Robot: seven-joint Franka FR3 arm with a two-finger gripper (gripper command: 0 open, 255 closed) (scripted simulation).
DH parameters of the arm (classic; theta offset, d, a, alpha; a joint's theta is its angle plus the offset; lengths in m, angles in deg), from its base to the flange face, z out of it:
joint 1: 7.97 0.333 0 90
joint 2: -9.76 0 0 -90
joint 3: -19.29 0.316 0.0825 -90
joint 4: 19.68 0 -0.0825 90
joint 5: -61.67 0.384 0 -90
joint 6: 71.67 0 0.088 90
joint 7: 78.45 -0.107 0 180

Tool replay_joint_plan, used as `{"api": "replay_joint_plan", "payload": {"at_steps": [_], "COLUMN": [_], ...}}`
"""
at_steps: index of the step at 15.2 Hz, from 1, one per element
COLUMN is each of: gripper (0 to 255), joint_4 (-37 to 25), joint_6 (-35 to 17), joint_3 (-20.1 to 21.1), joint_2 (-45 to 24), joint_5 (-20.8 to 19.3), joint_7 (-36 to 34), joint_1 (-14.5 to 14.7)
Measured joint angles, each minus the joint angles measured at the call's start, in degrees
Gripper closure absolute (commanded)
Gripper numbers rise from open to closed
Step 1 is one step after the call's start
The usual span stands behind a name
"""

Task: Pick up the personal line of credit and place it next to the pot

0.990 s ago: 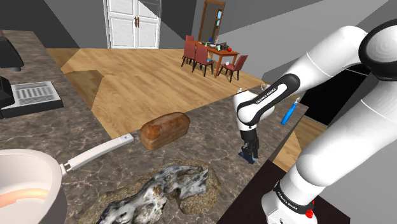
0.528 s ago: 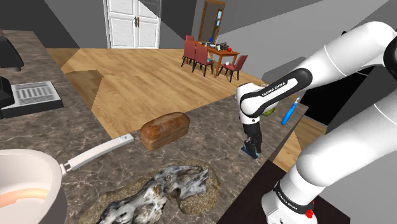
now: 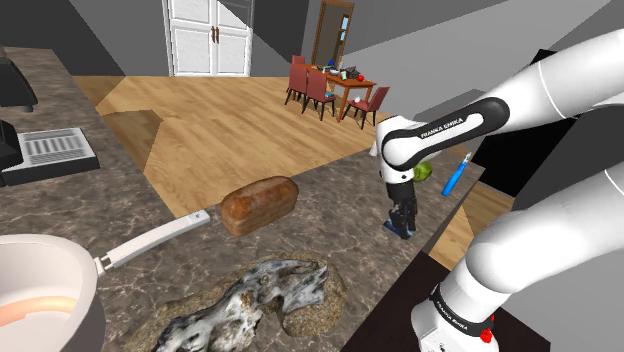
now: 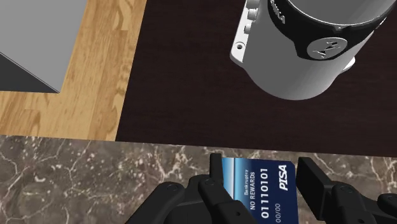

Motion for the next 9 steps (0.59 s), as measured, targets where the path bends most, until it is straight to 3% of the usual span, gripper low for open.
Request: {"api": "replay_joint_plan", "payload": {"at_steps": [9], "gripper": [255], "joint_4": [-3.1], "joint_6": [9.0], "joint_3": [0.5], "joint_2": [6.0], "joint_5": [0.5], "joint_7": [0.8], "joint_1": [0.1]}}
